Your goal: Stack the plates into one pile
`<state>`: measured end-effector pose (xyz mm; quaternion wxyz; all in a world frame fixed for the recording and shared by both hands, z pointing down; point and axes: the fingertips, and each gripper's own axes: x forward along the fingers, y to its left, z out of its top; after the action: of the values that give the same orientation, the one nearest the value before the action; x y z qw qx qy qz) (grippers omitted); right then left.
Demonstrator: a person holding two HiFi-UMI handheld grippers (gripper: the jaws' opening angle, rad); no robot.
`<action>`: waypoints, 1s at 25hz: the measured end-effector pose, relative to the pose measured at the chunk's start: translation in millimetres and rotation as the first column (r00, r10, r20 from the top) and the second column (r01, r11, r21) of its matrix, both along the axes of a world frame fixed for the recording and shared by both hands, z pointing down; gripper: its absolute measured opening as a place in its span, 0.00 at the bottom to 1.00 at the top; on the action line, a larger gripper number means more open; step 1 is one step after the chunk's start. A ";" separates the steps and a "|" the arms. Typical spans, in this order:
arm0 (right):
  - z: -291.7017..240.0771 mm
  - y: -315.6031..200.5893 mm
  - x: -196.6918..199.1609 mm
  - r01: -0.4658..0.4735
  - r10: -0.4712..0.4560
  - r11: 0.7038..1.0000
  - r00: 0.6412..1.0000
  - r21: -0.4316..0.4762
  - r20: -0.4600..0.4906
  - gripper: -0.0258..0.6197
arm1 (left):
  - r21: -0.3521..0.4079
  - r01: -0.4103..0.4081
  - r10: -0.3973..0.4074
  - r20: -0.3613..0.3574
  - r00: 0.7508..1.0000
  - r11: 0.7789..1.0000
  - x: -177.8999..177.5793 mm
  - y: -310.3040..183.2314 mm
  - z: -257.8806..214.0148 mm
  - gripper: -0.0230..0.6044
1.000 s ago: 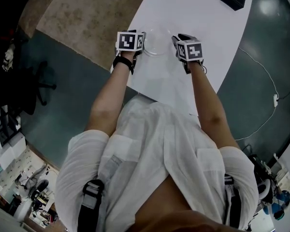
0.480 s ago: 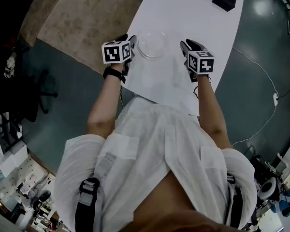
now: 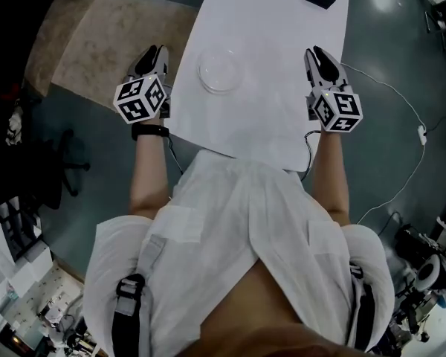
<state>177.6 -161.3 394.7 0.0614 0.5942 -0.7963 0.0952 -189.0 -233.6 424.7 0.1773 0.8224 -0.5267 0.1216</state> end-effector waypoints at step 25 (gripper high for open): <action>-119.7 75.5 43.4 -0.085 0.120 0.934 0.990 0.346 -0.081 0.08 | 0.413 -0.176 0.199 -0.013 0.980 0.894 47.5 41.5 -118.6 0.10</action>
<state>221.0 -85.8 275.0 -0.0079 0.6405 -0.7645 -0.0715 -141.5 -192.2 306.1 0.0029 0.8911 -0.4537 0.0027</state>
